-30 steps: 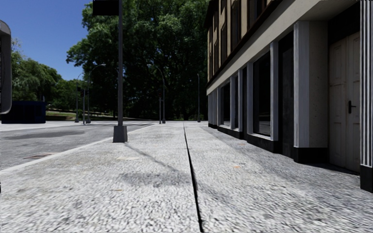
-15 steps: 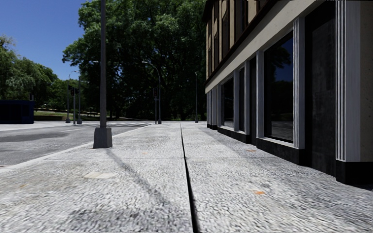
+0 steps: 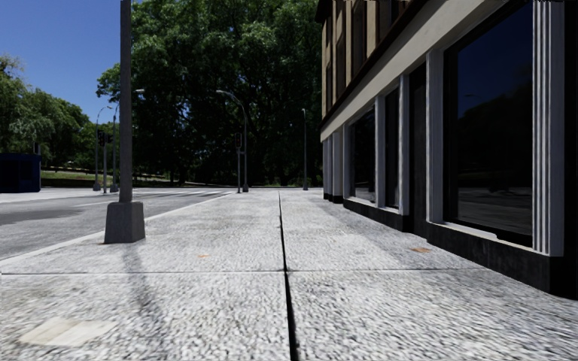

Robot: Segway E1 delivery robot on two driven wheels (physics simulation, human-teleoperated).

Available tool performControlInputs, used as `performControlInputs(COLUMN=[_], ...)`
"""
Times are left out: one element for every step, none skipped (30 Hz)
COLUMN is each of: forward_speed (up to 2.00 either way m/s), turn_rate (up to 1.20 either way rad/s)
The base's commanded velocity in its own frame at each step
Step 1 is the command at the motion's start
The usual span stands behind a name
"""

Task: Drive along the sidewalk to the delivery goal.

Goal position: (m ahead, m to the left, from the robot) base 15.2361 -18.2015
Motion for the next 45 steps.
performControlInputs(forward_speed=[2.0, 2.0, 2.0, 2.0, 2.0, 2.0, 2.0, 2.0, 2.0, 2.0, 2.0, 2.0, 2.0, 2.0, 2.0, 2.0, 2.0, 2.0, 2.0, 2.0, 2.0, 2.0, 2.0, 2.0, 2.0, 2.0, 2.0, 2.0, 2.0, 2.0, 2.0, 2.0, 2.0, 2.0, 2.0, 2.0, 2.0, 2.0, 2.0, 2.0, 2.0, 2.0, 2.0, 2.0, 2.0], turn_rate=[0.2, 0.17, 0.17, 0.07, 0.0, 0.0, 0.0, 0.0, 0.0, 0.0, 0.0, 0.0, 0.0, 0.0, 0.0, 0.0, 0.0, 0.0, 0.0, 0.0, 0.0, 0.0, 0.0, 0.0, 0.0, 0.0, 0.0, 0.0, 0.0, 0.0, 0.0, 0.21, 0.3, 0.33, 0.33, 0.33, 0.2, 0.02, 0.02, 0.0, 0.0, 0.0, 0.0, 0.0, 0.0])
